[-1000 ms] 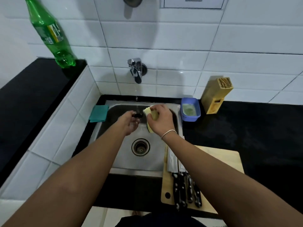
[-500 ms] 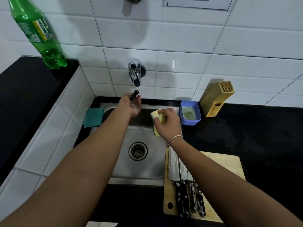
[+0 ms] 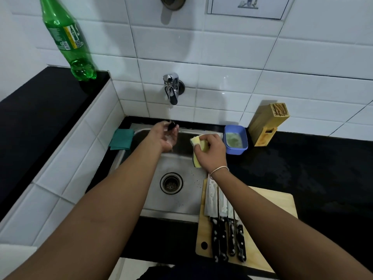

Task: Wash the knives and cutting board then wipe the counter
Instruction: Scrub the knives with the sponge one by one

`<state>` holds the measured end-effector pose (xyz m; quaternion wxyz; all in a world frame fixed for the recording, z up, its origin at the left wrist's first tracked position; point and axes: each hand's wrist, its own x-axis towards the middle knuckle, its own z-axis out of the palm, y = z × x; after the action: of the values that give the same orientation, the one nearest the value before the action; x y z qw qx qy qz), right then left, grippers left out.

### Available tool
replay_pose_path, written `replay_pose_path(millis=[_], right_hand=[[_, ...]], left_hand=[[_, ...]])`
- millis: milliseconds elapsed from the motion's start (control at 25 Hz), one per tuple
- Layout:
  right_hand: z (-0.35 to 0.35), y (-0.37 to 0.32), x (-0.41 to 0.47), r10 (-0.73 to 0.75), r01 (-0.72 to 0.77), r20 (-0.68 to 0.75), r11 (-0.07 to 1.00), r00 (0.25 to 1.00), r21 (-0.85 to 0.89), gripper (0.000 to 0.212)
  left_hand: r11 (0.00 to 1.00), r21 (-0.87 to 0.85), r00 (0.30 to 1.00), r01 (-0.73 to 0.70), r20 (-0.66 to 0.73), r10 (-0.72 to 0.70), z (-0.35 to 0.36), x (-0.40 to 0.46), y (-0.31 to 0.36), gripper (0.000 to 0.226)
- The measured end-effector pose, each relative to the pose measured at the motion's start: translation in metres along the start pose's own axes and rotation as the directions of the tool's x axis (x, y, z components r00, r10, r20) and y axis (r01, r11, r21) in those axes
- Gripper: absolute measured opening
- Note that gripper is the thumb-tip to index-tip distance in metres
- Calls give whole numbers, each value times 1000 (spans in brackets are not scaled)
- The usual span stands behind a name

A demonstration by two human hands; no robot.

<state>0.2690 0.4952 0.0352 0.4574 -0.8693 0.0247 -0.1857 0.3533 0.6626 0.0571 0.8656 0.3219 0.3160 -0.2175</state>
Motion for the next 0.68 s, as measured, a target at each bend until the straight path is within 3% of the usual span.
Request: replay_pose_path(millis=[120,200,280,400,520,600,680], right_hand=[[-9,7,-13,15,-15,6,1000,1000,1,20],[-14,14,-19,36,-36,10,999,999,-6,20],[-21,18,-30,57,-57,15,998,998,-13,19],[-27,19,-40,52,-52,31,999,998,-5,19],[-29,15,-46,-14,15,59,1000,998,-17,19],[-24,6,-55,-106,110,127,994,986,-21,19],[-19,0,-69,-263,286,265,957,928,-49,24]], left_hand=[[958,241,987,156,-76,-141,-23,-14,-35,22],[872,420,968,249,-138,-210,-34,-21,-57,27],[799,539,962,267,-201,-186,-43,-30,-78,33],[722,654,965,226,-250,-76,-51,-46,-99,40],[625,769,977,134,-207,46,-52,-61,-111,53],[623,781,980,48,-156,121,-50,-69,-117,64],[641,766,978,-35,-106,181,-49,-77,-116,76]])
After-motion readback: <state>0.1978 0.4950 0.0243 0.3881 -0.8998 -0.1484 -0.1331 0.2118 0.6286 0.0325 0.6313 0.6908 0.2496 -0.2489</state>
